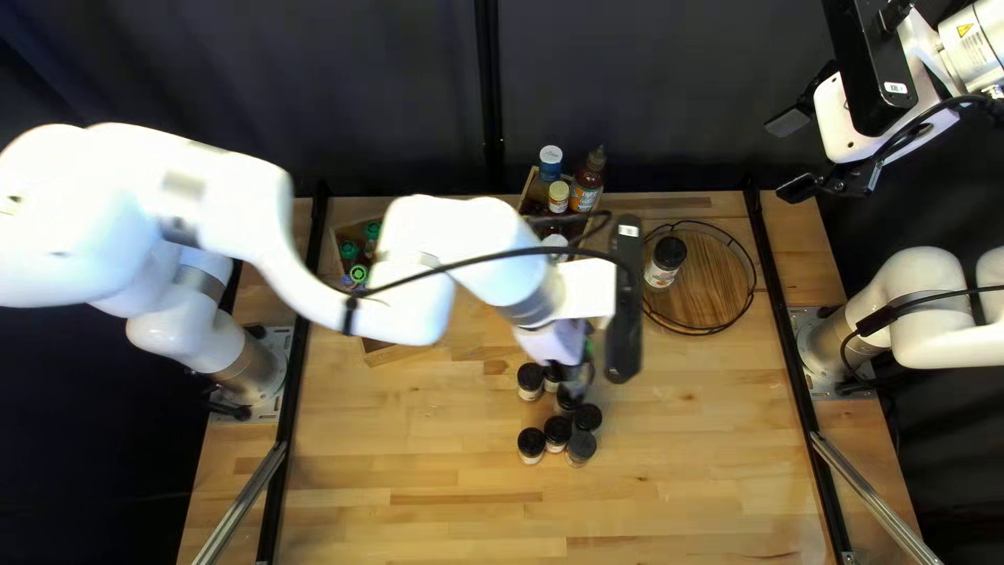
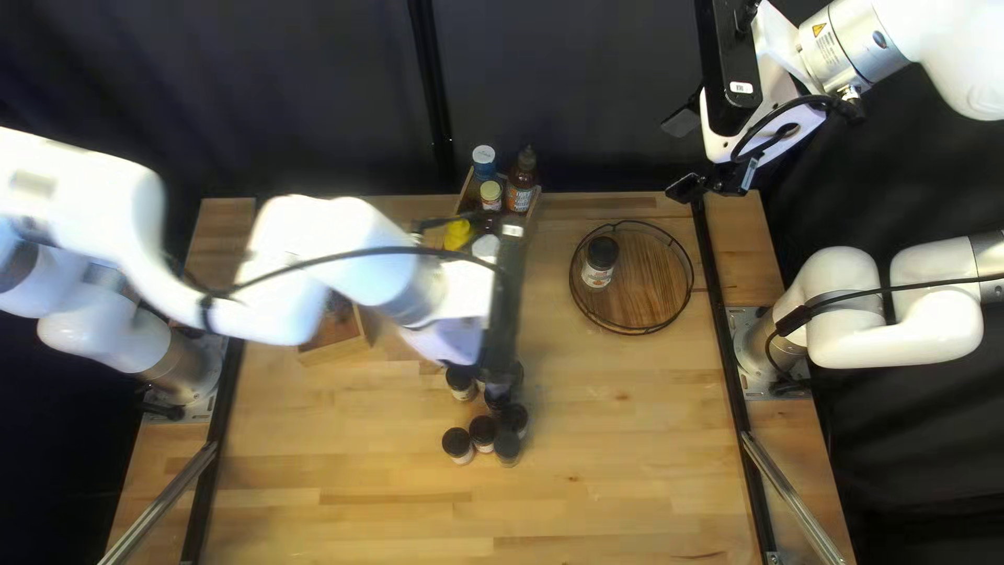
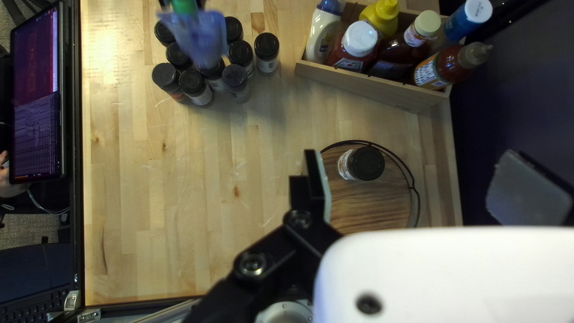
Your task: Separate condiments, baby food and spices and place it in 3 different racks/containers
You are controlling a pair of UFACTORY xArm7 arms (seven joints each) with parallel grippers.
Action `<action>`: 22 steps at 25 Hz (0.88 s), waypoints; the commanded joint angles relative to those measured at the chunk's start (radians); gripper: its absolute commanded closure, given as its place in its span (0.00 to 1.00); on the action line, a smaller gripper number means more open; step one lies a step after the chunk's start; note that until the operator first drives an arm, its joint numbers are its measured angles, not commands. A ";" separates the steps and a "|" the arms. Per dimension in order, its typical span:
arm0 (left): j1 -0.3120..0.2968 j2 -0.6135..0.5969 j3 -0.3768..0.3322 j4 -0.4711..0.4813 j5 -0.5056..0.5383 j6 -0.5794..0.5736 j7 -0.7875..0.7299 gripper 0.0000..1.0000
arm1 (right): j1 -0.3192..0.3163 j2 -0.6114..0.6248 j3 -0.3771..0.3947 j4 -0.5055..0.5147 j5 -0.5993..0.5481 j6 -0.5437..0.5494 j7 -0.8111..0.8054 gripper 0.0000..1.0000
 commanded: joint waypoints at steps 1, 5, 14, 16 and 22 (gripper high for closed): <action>-0.003 -0.155 -0.031 -0.142 0.026 0.078 -0.078 1.00 | 0.000 0.000 0.000 0.000 0.000 0.000 0.000 0.00; -0.002 -0.269 -0.057 -0.268 0.039 0.109 -0.147 1.00 | 0.000 0.000 0.000 0.000 0.000 0.000 0.000 0.00; 0.008 -0.507 -0.121 -0.543 0.050 0.138 -0.324 1.00 | 0.000 0.000 0.000 0.000 0.000 0.000 0.000 0.00; 0.009 -0.563 -0.133 -0.593 0.049 0.151 -0.355 1.00 | 0.000 0.000 0.000 0.000 0.000 0.000 0.000 0.00; 0.029 -0.700 -0.140 -0.689 0.063 0.210 -0.405 1.00 | 0.000 0.000 0.000 0.000 0.000 0.000 0.000 0.00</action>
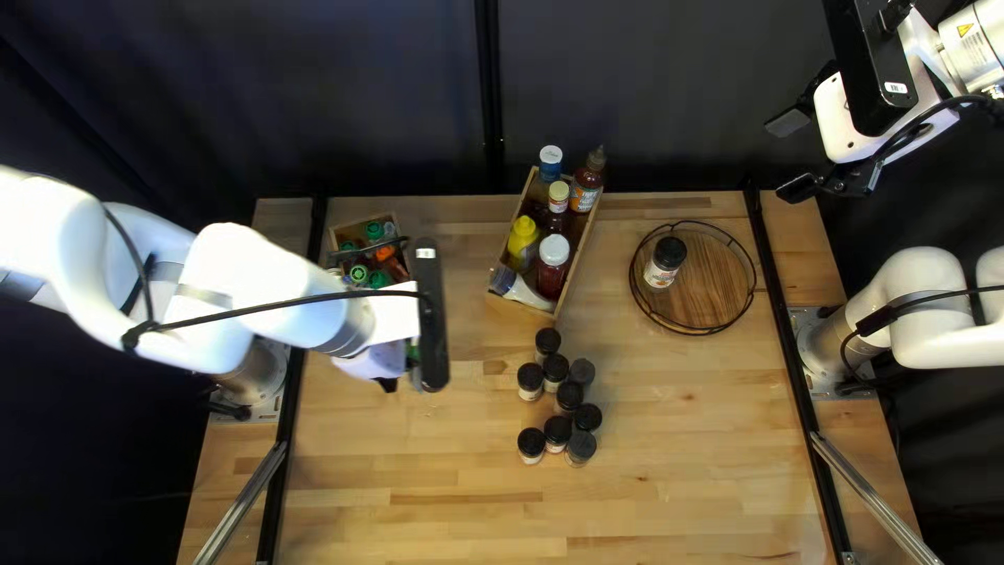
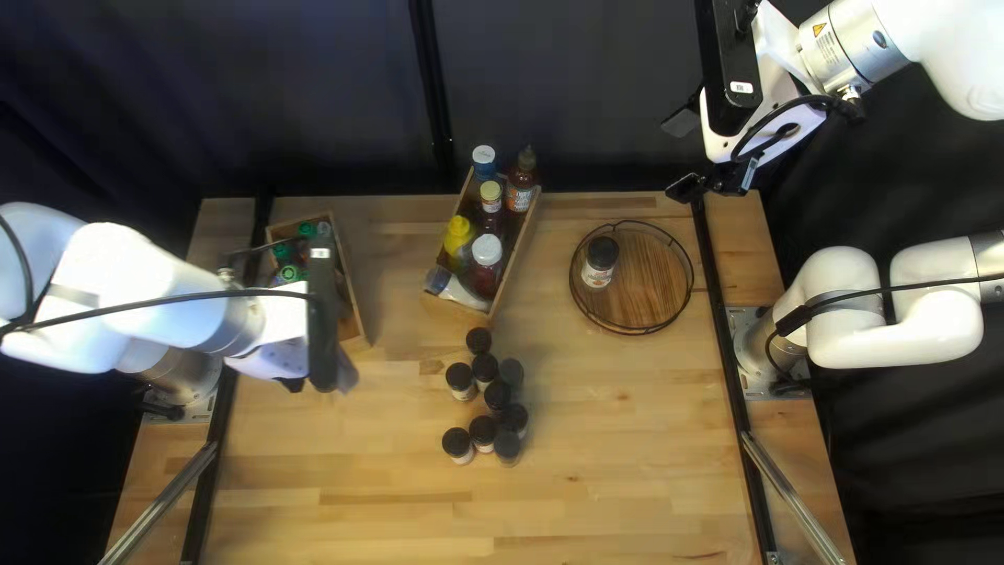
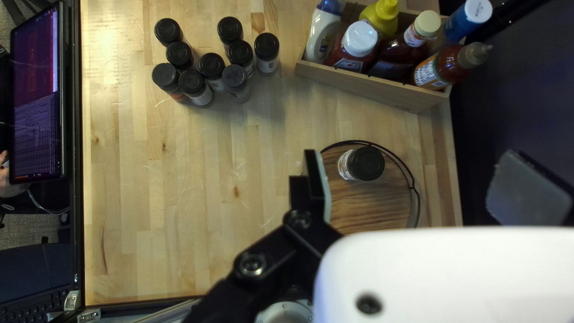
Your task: Separate condiments, baby food and spices and place it in 3 different racks/containers
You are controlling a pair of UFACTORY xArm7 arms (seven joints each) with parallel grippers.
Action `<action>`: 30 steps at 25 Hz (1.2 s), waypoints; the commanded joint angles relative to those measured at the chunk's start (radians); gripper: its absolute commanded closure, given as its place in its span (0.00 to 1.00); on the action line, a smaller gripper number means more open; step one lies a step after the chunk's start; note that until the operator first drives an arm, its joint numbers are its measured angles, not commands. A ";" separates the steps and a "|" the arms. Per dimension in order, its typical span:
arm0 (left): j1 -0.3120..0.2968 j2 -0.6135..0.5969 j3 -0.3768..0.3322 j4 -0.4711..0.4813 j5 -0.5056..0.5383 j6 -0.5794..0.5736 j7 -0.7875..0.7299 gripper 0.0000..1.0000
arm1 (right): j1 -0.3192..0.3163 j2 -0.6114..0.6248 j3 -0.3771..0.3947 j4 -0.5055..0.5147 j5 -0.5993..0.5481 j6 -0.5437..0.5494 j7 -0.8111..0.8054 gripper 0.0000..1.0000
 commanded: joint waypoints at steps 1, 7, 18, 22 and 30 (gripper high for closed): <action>0.015 -0.096 0.003 -0.067 0.011 0.040 -0.023 1.00 | 0.000 0.000 0.000 0.000 0.000 0.000 0.000 0.00; 0.045 -0.189 0.037 -0.161 0.033 0.043 -0.021 1.00 | 0.000 0.000 0.000 0.000 0.000 0.000 0.000 0.00; 0.133 -0.323 0.136 -0.310 0.114 -0.010 0.026 1.00 | 0.000 0.000 0.000 0.000 0.000 0.000 0.000 0.00; 0.162 -0.317 0.161 -0.337 0.134 -0.047 0.032 1.00 | 0.000 0.000 0.000 0.000 0.000 0.000 0.000 0.00; 0.191 -0.308 0.172 -0.360 0.154 -0.073 0.026 0.31 | 0.000 0.000 0.000 0.000 0.000 0.000 0.000 0.00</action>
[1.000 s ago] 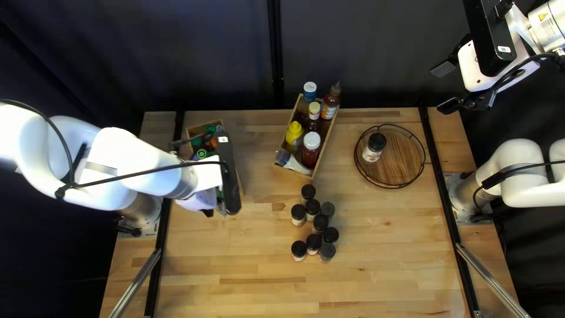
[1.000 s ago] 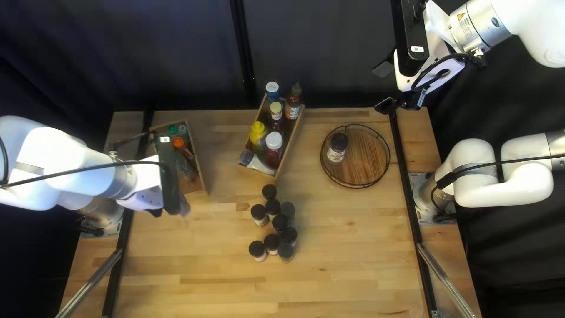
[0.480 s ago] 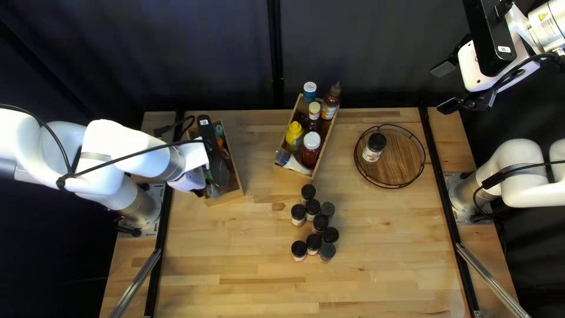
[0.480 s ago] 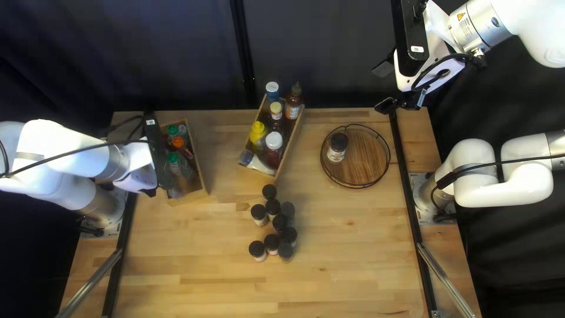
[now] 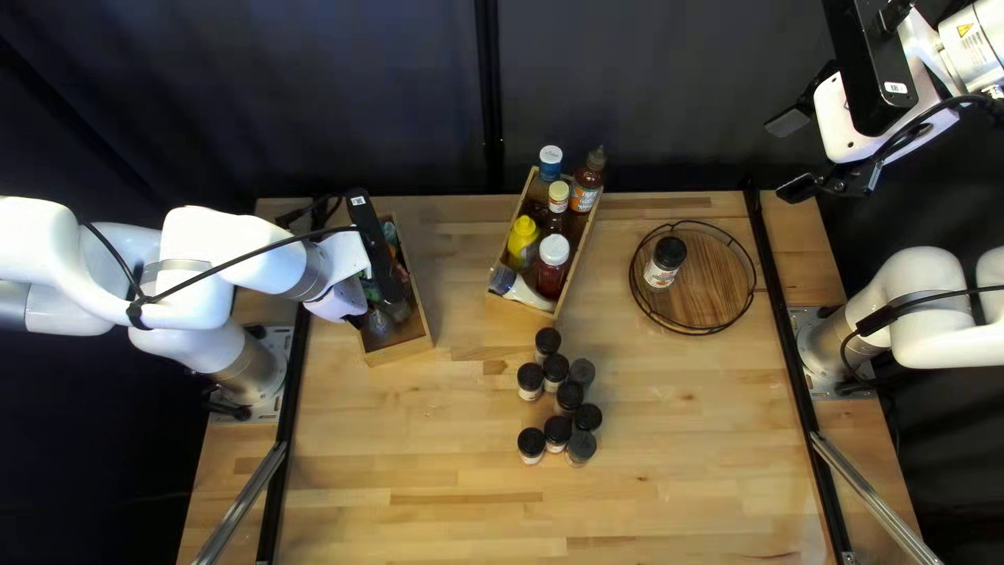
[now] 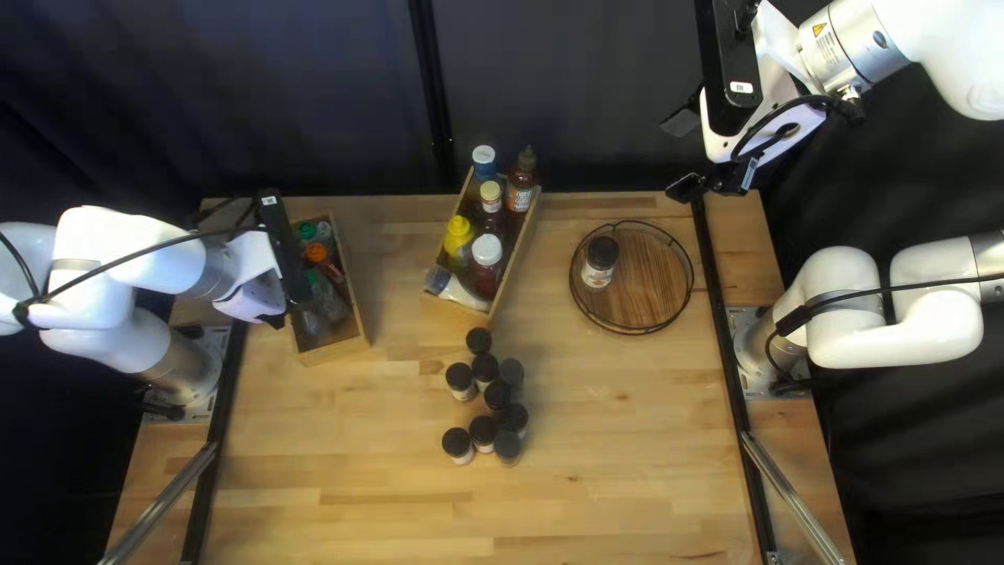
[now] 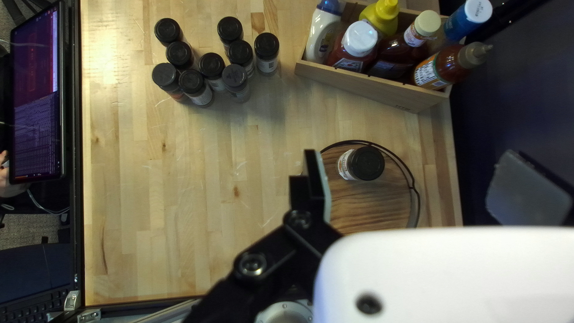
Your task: Separate condiments, baby food and spices and place it in 3 different racks/containers
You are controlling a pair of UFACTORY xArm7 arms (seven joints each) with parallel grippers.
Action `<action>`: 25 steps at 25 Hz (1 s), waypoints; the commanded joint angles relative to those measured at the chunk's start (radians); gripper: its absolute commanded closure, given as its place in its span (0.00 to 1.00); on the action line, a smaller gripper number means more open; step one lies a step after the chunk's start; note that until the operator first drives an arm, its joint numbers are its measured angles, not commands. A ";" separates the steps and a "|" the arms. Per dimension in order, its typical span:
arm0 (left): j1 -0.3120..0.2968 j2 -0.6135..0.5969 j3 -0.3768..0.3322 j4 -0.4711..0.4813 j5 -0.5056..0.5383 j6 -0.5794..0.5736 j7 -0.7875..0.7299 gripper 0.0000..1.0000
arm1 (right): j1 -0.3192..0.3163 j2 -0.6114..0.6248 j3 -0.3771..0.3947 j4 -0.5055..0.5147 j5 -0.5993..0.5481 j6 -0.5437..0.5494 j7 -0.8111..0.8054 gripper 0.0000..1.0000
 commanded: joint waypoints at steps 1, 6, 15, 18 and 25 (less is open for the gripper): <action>0.007 0.004 -0.002 -0.003 0.002 -0.002 -0.008 0.08 | 0.000 0.000 0.000 0.000 0.000 0.000 0.000 0.00; -0.029 0.070 -0.044 0.074 -0.033 0.037 -0.036 0.00 | 0.000 0.000 0.000 0.000 0.000 0.000 0.000 0.00; -0.160 0.306 -0.010 0.353 -0.138 0.062 0.094 0.00 | 0.000 0.000 0.000 0.000 0.000 0.000 0.000 0.00; -0.188 0.337 0.012 0.440 -0.155 0.083 0.156 0.00 | 0.000 0.000 0.000 0.000 0.000 0.000 0.000 0.00; -0.226 0.419 0.100 0.610 -0.179 0.072 0.323 0.00 | 0.000 0.000 0.000 0.000 0.000 0.000 0.000 0.00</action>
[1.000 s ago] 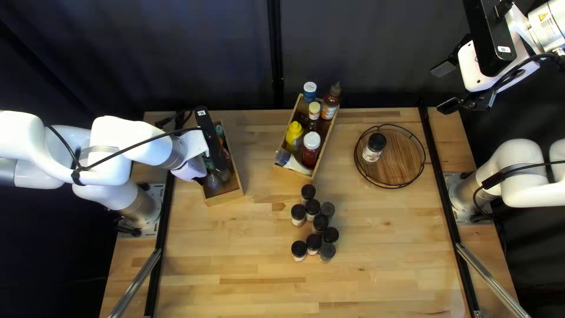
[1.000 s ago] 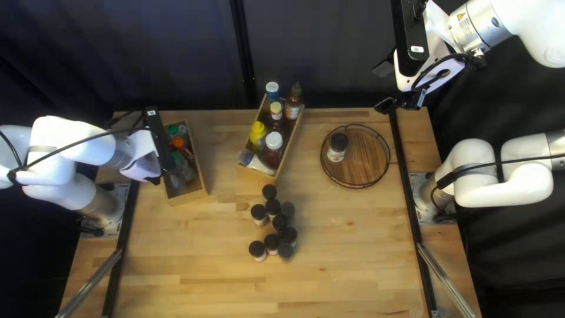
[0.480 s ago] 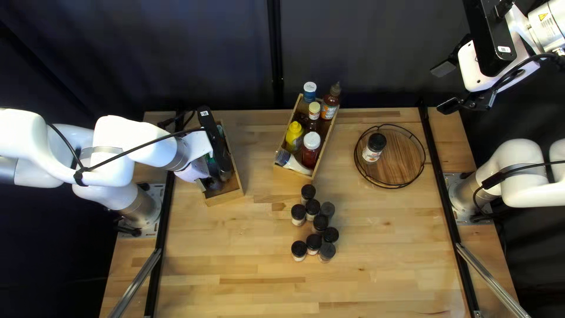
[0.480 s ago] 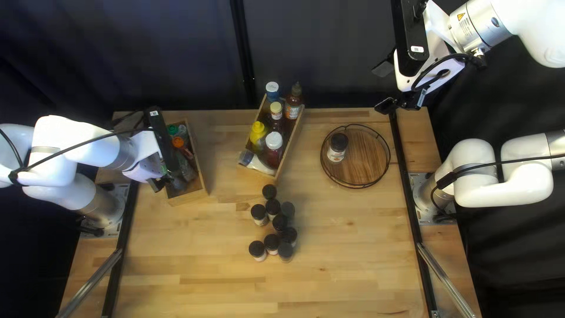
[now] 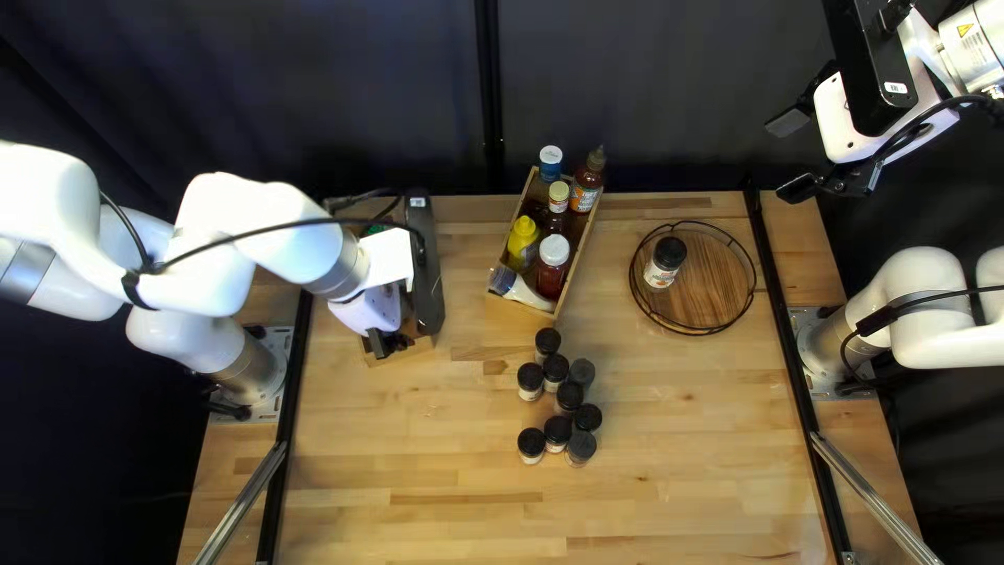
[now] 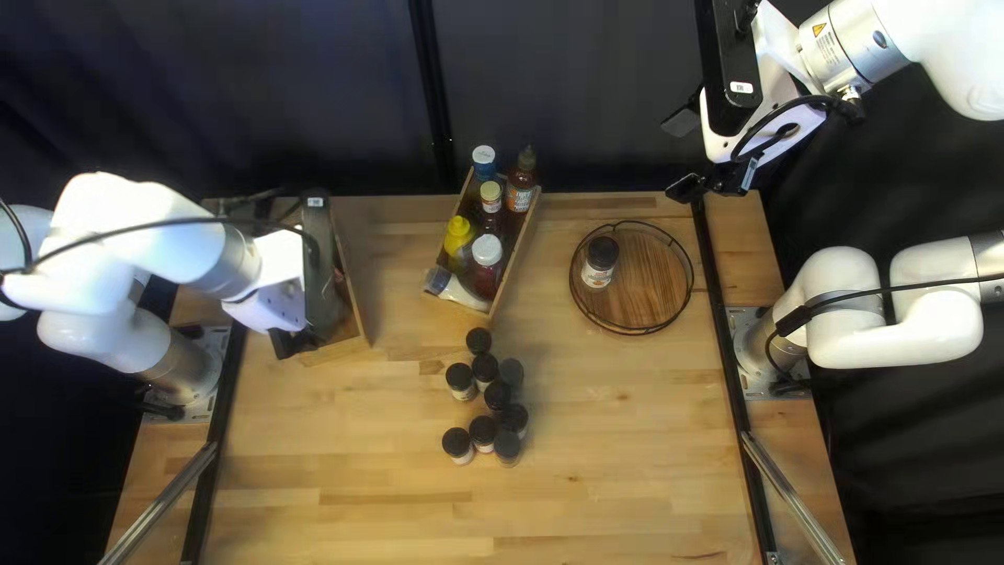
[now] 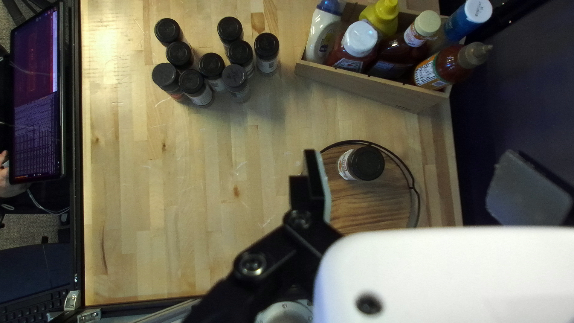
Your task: Separate condiments, baby food and spices and place it in 3 different racks/containers
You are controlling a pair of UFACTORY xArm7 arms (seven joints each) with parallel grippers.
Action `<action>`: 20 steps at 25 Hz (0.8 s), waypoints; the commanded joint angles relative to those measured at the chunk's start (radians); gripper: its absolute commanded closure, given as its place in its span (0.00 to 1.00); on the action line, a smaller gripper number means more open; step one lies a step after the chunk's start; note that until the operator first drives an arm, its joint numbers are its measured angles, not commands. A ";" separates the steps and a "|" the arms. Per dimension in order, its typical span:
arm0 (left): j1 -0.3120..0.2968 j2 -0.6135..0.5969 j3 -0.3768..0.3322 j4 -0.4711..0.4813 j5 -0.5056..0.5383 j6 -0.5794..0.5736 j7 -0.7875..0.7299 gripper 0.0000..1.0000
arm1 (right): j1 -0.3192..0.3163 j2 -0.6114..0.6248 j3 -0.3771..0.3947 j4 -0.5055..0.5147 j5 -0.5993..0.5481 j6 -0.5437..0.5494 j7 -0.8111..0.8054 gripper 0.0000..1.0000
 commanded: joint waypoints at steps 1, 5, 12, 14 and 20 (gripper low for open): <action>-0.025 0.068 0.053 0.106 -0.018 -0.015 0.095 0.00 | 0.000 0.000 0.000 0.000 0.000 0.000 0.000 0.00; -0.035 0.105 0.096 0.198 -0.024 -0.014 0.169 0.00 | 0.000 0.000 0.000 0.000 0.000 0.000 0.000 0.00; -0.027 0.053 0.129 0.261 -0.008 0.001 0.234 0.00 | 0.000 0.000 0.000 0.000 0.000 0.000 0.000 0.00; -0.018 0.008 0.131 0.255 0.000 0.013 0.239 0.00 | 0.000 0.000 0.000 0.000 0.000 0.000 0.000 0.00; 0.020 -0.122 0.090 0.240 0.026 0.075 0.201 0.00 | 0.000 0.000 0.000 0.000 0.000 0.000 0.000 0.00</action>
